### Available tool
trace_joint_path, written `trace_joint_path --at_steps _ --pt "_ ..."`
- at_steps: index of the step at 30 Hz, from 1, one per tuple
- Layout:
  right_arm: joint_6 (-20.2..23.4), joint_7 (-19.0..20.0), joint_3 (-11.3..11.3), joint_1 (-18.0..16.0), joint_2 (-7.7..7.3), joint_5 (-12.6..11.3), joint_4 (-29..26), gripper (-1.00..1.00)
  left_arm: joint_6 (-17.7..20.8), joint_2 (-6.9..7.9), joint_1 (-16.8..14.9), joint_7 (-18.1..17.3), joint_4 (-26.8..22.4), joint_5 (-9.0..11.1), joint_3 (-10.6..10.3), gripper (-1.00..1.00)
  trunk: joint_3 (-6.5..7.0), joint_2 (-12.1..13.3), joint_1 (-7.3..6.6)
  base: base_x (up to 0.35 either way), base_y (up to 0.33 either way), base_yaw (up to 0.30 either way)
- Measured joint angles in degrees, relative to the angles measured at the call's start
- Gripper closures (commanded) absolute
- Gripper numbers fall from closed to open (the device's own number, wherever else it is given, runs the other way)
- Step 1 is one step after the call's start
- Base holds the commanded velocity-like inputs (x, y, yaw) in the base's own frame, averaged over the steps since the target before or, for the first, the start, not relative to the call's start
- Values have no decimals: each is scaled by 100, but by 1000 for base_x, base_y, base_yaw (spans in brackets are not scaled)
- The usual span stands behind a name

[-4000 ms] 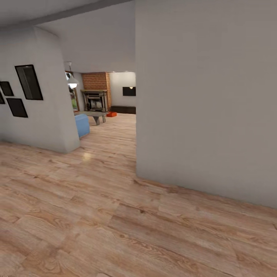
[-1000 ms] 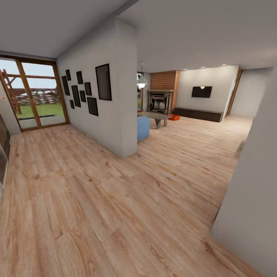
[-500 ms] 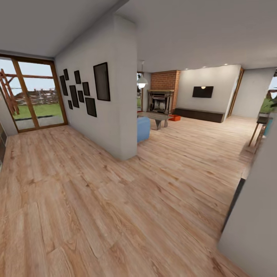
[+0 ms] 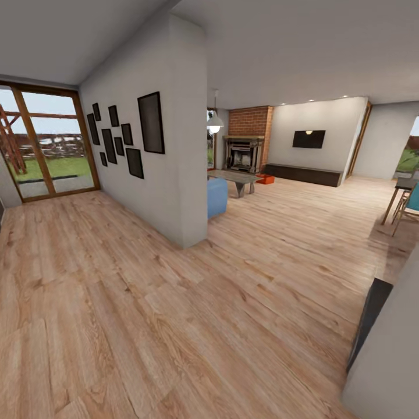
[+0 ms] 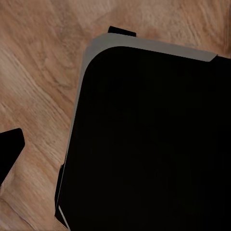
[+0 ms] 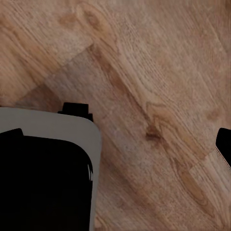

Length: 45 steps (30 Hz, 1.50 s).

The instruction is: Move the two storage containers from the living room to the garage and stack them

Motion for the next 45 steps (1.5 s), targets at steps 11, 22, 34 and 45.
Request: trace_joint_path --at_steps 11,22,34,45 --pt "8 0 2 0 9 -3 0 -100 0 -1 0 0 0 0 0 -100 0 0 0 322 0 0" --pt "7 0 3 0 9 3 -1 -100 3 0 0 0 0 0 0 -100 0 0 0 322 0 0" --pt "0 -2 3 0 8 6 0 -100 0 0 0 0 -7 -6 0 -100 0 0 0 322 0 0" --pt "0 -9 3 0 9 6 0 -100 0 0 0 0 -7 0 0 -100 0 0 0 322 0 0"
